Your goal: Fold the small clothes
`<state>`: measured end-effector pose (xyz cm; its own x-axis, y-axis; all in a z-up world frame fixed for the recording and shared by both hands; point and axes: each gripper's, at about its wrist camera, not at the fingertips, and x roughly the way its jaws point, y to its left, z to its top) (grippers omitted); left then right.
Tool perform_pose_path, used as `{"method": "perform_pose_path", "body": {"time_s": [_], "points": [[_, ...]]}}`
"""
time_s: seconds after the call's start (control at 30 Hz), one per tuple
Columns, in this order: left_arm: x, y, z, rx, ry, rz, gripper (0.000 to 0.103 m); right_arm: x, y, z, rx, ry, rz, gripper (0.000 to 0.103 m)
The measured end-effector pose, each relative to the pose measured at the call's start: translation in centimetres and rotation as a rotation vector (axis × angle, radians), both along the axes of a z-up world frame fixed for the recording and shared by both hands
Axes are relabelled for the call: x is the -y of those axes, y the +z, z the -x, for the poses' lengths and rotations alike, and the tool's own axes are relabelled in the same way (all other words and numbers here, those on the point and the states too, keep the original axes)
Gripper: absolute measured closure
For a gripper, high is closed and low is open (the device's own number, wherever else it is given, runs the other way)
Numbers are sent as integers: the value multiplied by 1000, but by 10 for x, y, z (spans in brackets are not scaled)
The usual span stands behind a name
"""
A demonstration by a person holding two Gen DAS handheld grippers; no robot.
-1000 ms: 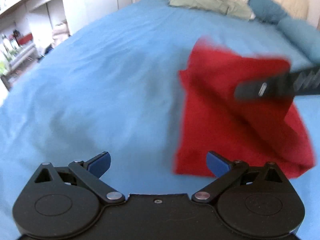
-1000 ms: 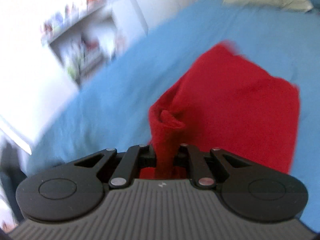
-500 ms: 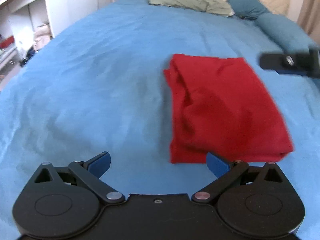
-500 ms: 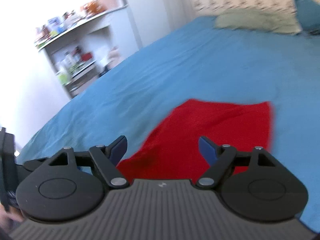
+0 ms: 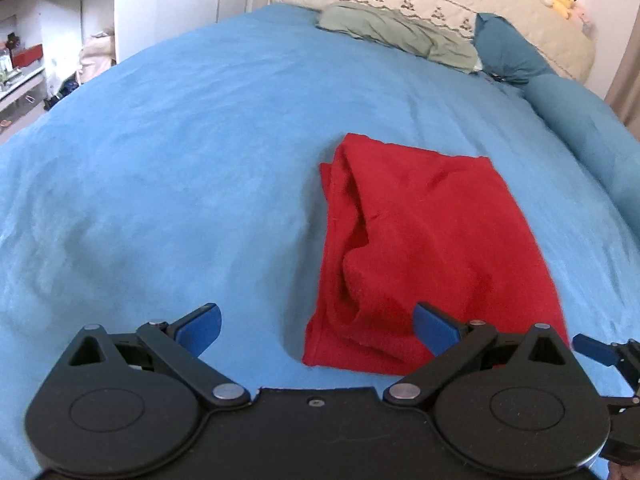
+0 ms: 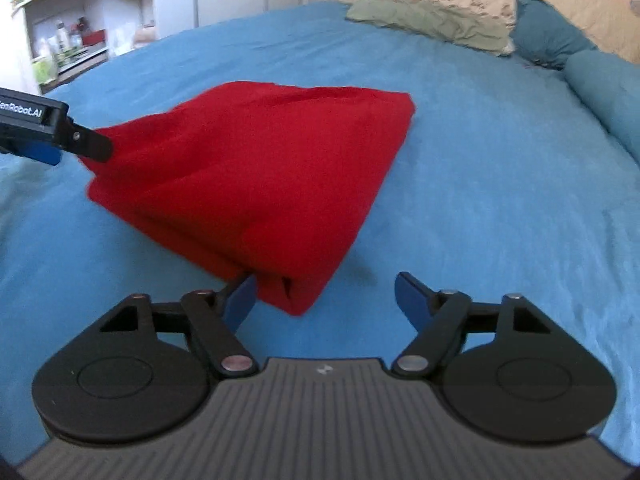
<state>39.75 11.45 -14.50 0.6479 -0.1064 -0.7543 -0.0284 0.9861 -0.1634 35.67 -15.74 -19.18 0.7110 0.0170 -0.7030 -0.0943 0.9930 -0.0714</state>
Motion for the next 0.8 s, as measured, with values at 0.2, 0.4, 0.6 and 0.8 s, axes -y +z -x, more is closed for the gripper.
{"method": "perform_pose_path", "body": {"time_s": [0.2, 0.4, 0.6, 0.8], "points": [[1, -22, -10, -53, 41, -102, 0, 14, -17, 11, 42, -85, 95, 28], [-6, -35, -9, -72, 47, -92, 0, 28, -19, 14, 16, -85, 51, 28], [-9, -29, -12, -82, 43, -69, 0, 38, -11, 19, 3, -47, -24, 23], [-10, 20, -13, -30, -38, -52, 0, 47, 35, 36, 73, 52, -91, 0]]}}
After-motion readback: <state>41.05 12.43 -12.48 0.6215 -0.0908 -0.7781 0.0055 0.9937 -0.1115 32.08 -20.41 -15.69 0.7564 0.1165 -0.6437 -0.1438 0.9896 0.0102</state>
